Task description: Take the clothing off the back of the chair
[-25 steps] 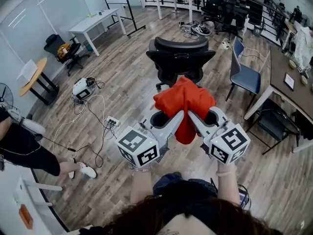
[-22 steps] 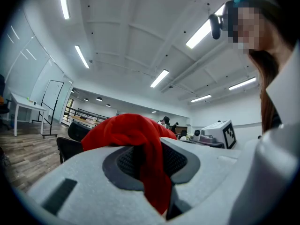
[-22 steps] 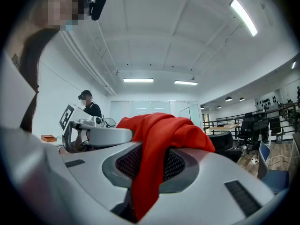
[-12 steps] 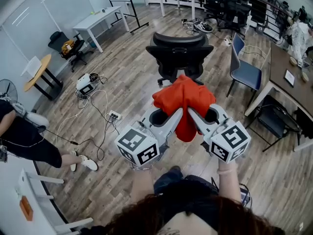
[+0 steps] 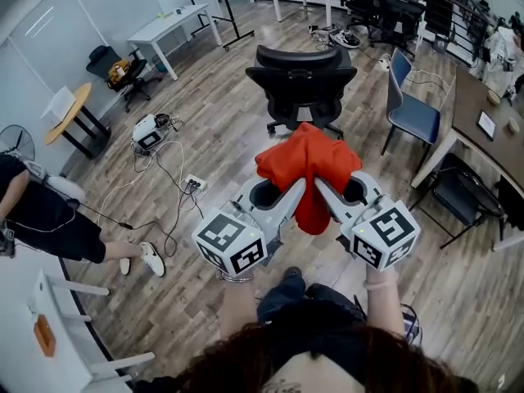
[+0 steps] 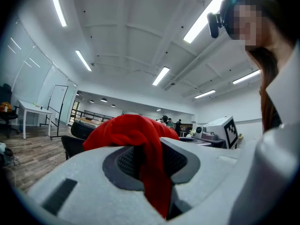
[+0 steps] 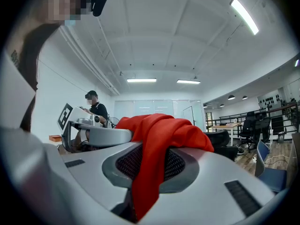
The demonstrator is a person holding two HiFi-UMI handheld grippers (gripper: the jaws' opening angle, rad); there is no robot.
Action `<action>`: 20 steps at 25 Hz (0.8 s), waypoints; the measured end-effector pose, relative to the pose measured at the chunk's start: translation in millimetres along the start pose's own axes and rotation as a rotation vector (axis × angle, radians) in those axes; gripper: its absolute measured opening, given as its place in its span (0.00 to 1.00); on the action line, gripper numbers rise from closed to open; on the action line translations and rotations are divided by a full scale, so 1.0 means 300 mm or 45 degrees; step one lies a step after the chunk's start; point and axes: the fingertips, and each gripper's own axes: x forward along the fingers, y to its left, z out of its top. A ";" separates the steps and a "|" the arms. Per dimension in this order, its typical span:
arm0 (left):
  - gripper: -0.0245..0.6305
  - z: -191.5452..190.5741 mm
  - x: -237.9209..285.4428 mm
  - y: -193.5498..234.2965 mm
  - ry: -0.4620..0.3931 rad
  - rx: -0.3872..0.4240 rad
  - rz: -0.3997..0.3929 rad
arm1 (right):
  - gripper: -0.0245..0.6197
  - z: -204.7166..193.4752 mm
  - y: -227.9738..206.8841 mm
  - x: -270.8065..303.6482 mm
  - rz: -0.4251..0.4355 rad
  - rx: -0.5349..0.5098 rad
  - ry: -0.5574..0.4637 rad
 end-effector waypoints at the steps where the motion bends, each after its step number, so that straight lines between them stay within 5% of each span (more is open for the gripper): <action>1: 0.18 -0.001 -0.003 -0.009 0.001 0.002 0.001 | 0.17 0.000 0.004 -0.008 0.000 -0.001 0.001; 20: 0.18 -0.007 -0.019 -0.056 0.010 0.033 0.004 | 0.17 -0.001 0.027 -0.053 -0.017 -0.004 0.028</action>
